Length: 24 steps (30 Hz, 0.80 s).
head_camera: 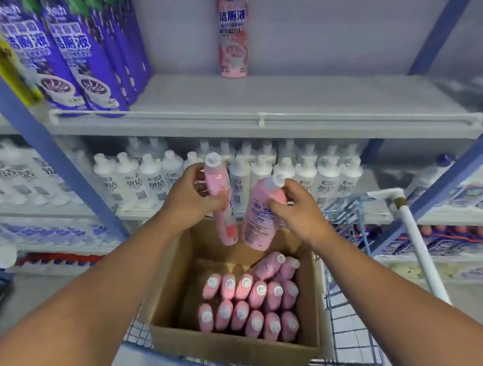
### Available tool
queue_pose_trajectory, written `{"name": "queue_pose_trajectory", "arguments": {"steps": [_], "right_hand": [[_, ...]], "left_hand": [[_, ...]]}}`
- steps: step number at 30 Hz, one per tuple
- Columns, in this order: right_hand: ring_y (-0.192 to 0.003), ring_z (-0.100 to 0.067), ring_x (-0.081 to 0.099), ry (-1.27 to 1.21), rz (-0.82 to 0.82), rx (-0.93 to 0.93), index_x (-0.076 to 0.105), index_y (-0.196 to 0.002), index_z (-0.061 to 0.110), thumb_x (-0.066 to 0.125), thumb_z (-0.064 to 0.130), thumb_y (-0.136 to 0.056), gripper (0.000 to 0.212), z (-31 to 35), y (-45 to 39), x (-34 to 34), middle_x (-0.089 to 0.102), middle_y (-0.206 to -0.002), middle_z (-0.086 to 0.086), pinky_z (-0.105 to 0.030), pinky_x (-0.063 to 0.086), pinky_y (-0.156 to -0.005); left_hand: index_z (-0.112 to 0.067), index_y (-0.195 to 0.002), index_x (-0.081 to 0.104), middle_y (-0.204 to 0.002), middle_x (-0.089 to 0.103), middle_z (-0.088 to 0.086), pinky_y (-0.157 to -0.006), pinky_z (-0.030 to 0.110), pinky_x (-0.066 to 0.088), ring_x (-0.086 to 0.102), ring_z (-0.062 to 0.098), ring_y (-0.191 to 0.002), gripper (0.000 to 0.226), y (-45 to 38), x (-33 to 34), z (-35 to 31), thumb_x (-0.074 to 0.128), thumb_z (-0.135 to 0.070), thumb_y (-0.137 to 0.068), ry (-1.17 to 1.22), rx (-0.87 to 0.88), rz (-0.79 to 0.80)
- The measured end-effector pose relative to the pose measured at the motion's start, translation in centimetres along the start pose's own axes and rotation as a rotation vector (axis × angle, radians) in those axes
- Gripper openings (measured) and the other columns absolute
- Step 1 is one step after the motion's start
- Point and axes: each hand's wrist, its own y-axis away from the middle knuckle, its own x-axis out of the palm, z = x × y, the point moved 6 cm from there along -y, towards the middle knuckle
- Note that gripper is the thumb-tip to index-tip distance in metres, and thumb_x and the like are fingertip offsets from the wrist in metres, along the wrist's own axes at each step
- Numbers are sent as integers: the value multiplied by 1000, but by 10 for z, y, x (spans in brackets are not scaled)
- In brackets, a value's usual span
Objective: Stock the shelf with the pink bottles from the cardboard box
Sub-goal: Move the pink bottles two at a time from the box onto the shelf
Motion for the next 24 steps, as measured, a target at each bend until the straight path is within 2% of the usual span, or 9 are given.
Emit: {"name": "queue_pose_trajectory", "arguments": {"steps": [2, 4, 8, 11, 13, 16, 19, 22, 24], "right_hand": [[-101, -23, 68, -36, 25, -25, 63, -109, 18, 73, 13, -86, 25, 35, 6, -8, 71, -109, -7, -36, 54, -85], [-103, -23, 67, -63, 32, -55, 65, -110, 24, 73, 15, -86, 27, 69, 11, -18, 71, -111, -5, -32, 55, -84], [-97, -17, 68, -85, 32, -140, 68, -109, 25, 73, 18, -85, 25, 135, 14, -32, 72, -109, -3, -28, 54, -81], [-90, -17, 70, -96, 14, -183, 69, -110, 25, 71, 17, -86, 25, 179, 8, -41, 73, -105, -1, -28, 55, -73], [-92, -18, 71, -123, 2, -208, 70, -112, 23, 70, 16, -87, 25, 203, 1, -47, 74, -107, -6, -31, 56, -77], [-85, -8, 69, -157, -19, -252, 71, -107, 22, 68, 12, -89, 21, 230, -12, -51, 76, -103, -3, -18, 56, -73], [-80, -2, 69, -145, -48, -270, 70, -113, 18, 67, 13, -91, 23, 245, -32, -51, 76, -98, 3, -11, 50, -67], [-84, -5, 70, -126, -70, -260, 68, -118, 15, 66, 17, -93, 26, 256, -58, -51, 75, -103, -1, -13, 50, -69], [-84, -6, 69, -126, -94, -248, 67, -119, 13, 65, 18, -94, 25, 263, -78, -52, 75, -105, -3, -15, 51, -69]], "left_hand": [[-34, -127, 53, -116, 67, -16, -87, 36, 59, 68, 5, -102, 68, 6, -15, -34, 88, -28, -70, 33, 28, -46], [-27, -132, 54, -117, 68, -11, -72, 25, 58, 67, 2, -98, 62, 12, -26, -70, 84, -23, -78, 67, 65, -74], [-17, -130, 58, -114, 71, -3, -65, 11, 52, 69, -6, -83, 54, 13, -45, -123, 80, -10, -82, 152, 143, -123], [-18, -130, 58, -111, 70, -6, -63, 9, 51, 68, -10, -78, 50, 8, -56, -157, 77, -12, -84, 178, 190, -132], [-20, -128, 60, -108, 70, -9, -62, 5, 48, 67, -12, -76, 47, 2, -64, -174, 76, -12, -85, 183, 219, -141], [-19, -127, 63, -109, 71, -7, -67, 6, 48, 67, -9, -81, 46, -16, -75, -189, 76, -13, -83, 199, 240, -132], [-21, -126, 66, -108, 73, -6, -76, 13, 52, 68, 0, -88, 46, -41, -85, -196, 77, -17, -81, 214, 241, -119], [-20, -121, 67, -99, 73, -8, -68, 9, 50, 68, 0, -82, 38, -68, -93, -204, 76, -15, -84, 231, 243, -104], [-21, -119, 66, -96, 71, -10, -65, 6, 48, 66, -8, -74, 35, -87, -96, -209, 75, -15, -86, 238, 251, -88]]}}
